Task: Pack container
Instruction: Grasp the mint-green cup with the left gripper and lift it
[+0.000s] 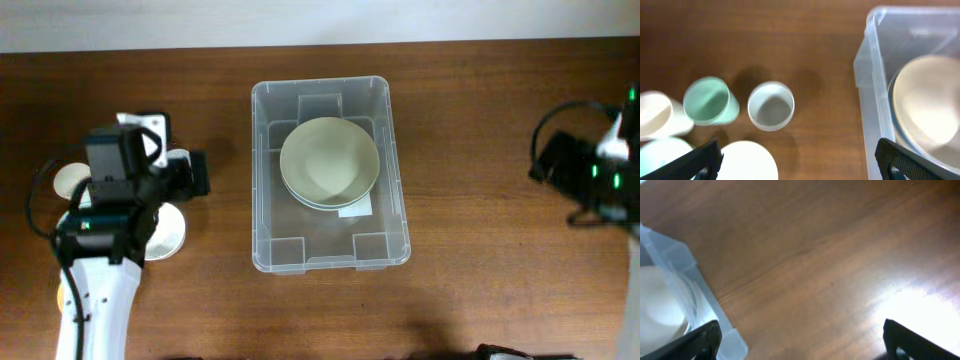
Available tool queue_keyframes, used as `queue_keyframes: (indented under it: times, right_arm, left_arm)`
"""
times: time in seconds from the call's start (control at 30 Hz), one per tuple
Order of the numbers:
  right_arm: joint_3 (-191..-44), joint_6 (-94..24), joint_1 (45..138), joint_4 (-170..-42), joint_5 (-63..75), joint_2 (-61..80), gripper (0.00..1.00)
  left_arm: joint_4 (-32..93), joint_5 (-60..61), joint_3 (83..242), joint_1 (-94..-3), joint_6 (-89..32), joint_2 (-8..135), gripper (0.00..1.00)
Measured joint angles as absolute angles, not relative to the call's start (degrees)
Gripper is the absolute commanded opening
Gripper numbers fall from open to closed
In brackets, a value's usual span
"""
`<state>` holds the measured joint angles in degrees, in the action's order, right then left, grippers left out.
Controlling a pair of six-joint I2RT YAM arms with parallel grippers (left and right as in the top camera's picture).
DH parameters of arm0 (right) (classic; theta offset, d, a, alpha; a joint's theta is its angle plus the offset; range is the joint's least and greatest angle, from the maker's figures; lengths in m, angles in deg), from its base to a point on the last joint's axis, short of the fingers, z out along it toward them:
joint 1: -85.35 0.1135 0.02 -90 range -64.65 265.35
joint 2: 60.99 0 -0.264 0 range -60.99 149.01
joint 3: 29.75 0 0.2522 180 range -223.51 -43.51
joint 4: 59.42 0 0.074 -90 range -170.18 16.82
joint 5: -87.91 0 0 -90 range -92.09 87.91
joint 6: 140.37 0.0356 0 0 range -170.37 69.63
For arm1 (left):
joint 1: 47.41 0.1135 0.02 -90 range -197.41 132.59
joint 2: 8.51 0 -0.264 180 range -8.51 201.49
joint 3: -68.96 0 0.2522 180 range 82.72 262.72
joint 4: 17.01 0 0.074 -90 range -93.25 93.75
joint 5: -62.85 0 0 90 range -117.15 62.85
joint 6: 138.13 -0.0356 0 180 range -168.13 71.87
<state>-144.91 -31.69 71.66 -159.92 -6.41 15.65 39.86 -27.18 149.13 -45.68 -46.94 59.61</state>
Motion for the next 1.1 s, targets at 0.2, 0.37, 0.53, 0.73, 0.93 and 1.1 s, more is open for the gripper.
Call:
queue_keyframes:
  times: [0.2,0.37,0.53,0.73,0.93,1.1]
  right_arm:
    - [-121.81,-29.39,71.66,-153.58,-4.82,5.92,0.99]
    - [-113.72,-29.24,71.66,-149.78,-3.48,6.05,0.99]
    - [-113.62,-29.35,71.66,-147.53,-3.09,6.01,0.99]
    - [-113.62,-29.35,71.66,-147.00,-3.09,6.01,0.99]
    - [-113.62,-29.37,71.66,-146.98,-3.09,6.01,0.99]
    - [-113.62,-29.33,71.66,-146.98,-3.09,6.01,0.99]
  left_arm:
    - [39.69,-27.18,158.99,-45.68,-46.94,71.22,1.00]
    - [39.34,-26.55,165.48,-45.68,-46.94,83.68,1.00]
    - [39.40,-24.10,165.72,-45.68,-46.94,92.97,1.00]
    - [39.40,-23.24,165.72,-45.68,-46.94,99.22,1.00]
    - [40.43,-23.05,165.77,-45.68,-46.94,105.31,0.89]
    - [40.52,-23.07,165.79,-45.70,-46.72,105.56,0.41]
